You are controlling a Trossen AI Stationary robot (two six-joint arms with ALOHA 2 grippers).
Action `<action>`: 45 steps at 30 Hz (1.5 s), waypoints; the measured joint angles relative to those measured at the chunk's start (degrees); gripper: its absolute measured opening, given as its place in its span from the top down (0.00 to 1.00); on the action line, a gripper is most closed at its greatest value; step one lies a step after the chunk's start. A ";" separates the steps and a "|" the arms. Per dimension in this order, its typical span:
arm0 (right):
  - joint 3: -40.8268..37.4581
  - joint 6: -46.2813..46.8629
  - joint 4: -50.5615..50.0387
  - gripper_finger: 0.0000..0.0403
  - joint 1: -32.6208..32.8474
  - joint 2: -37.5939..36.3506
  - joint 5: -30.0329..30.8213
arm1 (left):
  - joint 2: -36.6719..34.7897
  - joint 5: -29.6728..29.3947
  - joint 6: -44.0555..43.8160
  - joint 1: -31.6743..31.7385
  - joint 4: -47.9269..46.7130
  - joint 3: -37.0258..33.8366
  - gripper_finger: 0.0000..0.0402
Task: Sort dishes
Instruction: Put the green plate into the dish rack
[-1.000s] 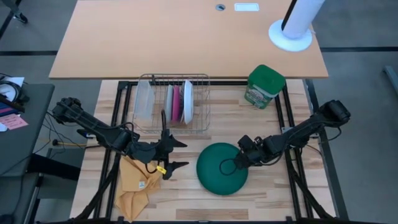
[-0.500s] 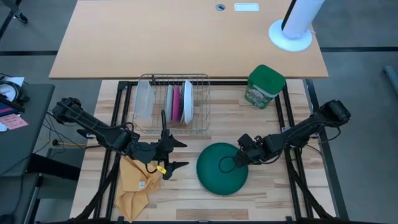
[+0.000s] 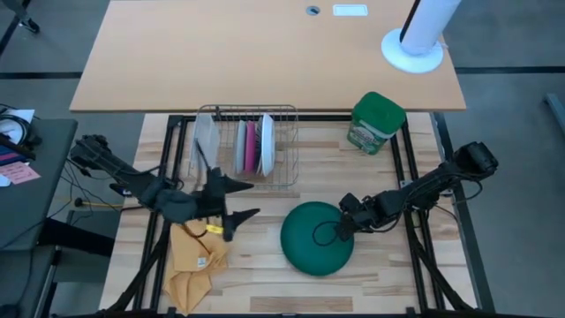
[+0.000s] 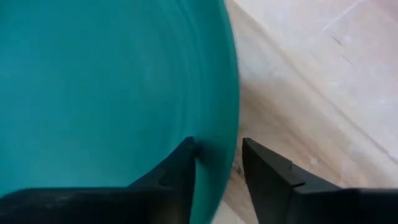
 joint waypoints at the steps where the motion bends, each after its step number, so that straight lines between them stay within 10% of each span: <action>1: -0.02 0.00 -0.19 0.69 0.00 0.00 -0.33 | -0.59 -1.23 0.66 -0.77 1.05 0.06 0.18; 8: 0.07 -2.41 1.23 0.96 -1.64 -0.11 -1.92 | -1.48 -4.51 9.95 -8.46 10.83 0.06 0.18; 24: 8.94 -17.56 -4.29 1.00 -3.98 -5.24 -3.46 | -2.43 -11.66 19.23 -14.58 14.63 0.14 0.18; 45: 37.76 -29.89 -29.10 1.00 1.44 -8.83 21.33 | -3.40 -20.82 25.75 -14.56 14.85 0.10 0.18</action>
